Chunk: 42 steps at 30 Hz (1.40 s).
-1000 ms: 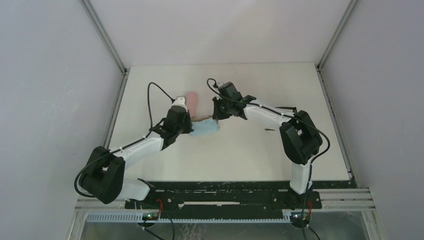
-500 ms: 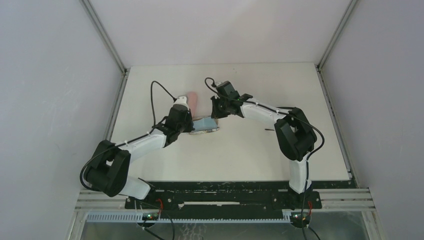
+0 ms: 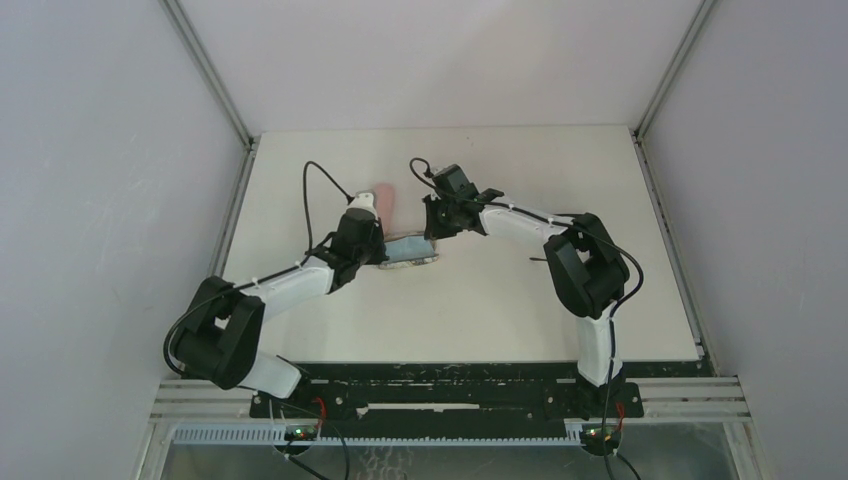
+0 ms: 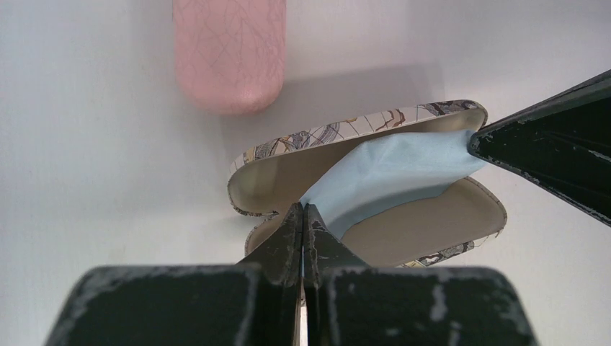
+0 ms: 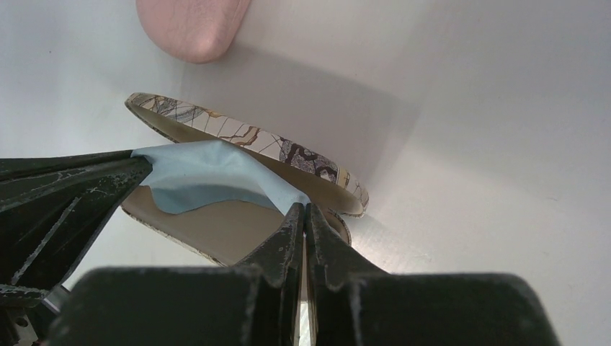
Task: Organize the sunglasses
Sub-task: Place the glasses cleaning cloth in the sunglasses case.
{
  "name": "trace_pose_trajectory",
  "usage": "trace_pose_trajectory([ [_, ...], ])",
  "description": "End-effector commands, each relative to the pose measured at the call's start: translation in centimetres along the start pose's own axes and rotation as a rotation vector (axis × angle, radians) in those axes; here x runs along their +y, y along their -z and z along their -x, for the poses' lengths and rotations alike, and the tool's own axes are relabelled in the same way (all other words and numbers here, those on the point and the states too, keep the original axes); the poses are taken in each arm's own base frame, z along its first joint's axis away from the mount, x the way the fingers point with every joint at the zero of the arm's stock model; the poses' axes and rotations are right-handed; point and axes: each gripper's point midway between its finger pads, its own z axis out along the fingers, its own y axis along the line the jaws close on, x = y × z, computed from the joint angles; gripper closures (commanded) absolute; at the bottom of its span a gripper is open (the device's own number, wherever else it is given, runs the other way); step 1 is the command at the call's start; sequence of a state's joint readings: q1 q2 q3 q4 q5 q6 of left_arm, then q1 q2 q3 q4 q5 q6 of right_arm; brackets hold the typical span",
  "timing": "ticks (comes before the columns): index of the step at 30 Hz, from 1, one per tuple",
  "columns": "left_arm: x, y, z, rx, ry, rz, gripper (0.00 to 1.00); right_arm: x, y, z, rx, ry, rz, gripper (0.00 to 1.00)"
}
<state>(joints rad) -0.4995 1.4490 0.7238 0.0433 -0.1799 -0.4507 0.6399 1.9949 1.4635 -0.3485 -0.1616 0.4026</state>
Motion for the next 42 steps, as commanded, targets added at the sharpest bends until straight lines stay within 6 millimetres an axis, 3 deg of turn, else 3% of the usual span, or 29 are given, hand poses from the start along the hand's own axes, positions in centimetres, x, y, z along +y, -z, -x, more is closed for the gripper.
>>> trace_pose_trajectory([
  [1, -1.0, -0.2, 3.5, -0.09, -0.008, -0.019, 1.0, 0.6, 0.6, 2.5, -0.064, 0.02, 0.017, 1.0],
  [42, -0.1, -0.8, 4.3, -0.103, -0.029, 0.048, 0.95, 0.3, 0.4, 3.3, -0.082, 0.006, -0.005, 1.0],
])
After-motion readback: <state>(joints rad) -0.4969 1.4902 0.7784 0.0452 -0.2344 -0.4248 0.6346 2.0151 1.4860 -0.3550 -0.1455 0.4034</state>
